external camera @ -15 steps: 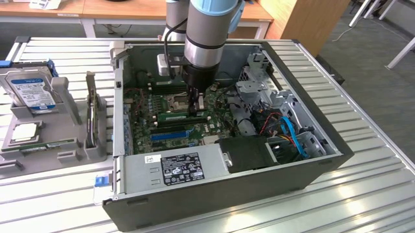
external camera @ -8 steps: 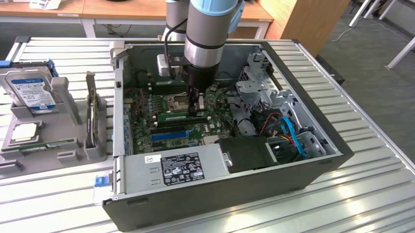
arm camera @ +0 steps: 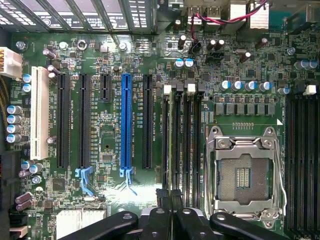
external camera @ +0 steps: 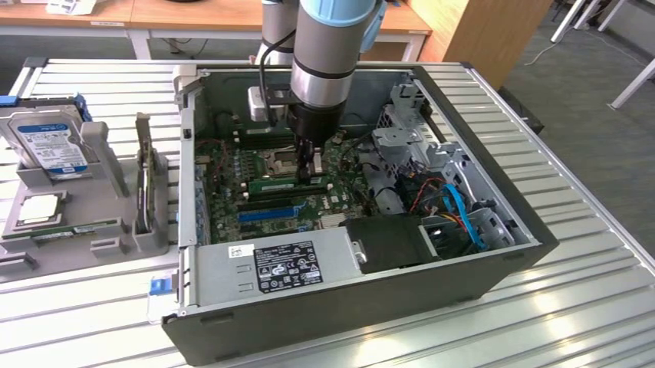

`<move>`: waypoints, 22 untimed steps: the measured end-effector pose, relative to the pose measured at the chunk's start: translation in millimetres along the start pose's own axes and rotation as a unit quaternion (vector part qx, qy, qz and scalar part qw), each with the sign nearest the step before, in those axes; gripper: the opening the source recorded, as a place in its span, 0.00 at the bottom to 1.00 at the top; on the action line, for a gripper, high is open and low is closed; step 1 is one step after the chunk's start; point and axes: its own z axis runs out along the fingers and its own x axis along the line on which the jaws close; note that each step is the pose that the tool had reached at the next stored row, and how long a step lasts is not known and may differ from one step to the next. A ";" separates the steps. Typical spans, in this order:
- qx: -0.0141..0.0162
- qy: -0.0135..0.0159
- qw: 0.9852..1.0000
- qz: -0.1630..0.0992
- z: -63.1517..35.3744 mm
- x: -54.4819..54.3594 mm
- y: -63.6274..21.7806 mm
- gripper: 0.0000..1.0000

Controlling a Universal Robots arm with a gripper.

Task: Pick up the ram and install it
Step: 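Insert the ram into the slot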

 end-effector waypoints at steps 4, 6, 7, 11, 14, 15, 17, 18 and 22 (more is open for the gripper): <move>0.000 0.000 1.000 0.000 0.1 0.6 0.0 0.12; 0.000 0.000 1.000 0.000 0.1 0.6 0.0 0.12; 0.000 0.000 1.000 0.000 0.0 0.6 0.0 0.12; 0.000 0.000 1.000 0.000 0.3 0.7 0.0 0.12; 0.000 0.000 1.000 0.000 1.0 0.7 0.0 0.12; 0.000 0.000 1.000 0.000 1.1 0.7 0.0 0.12; 0.000 0.000 1.000 0.000 1.2 0.7 0.0 0.12; 0.000 0.000 1.000 0.000 1.4 0.7 0.0 0.12; 0.000 0.000 1.000 0.000 2.8 0.7 -0.1 0.12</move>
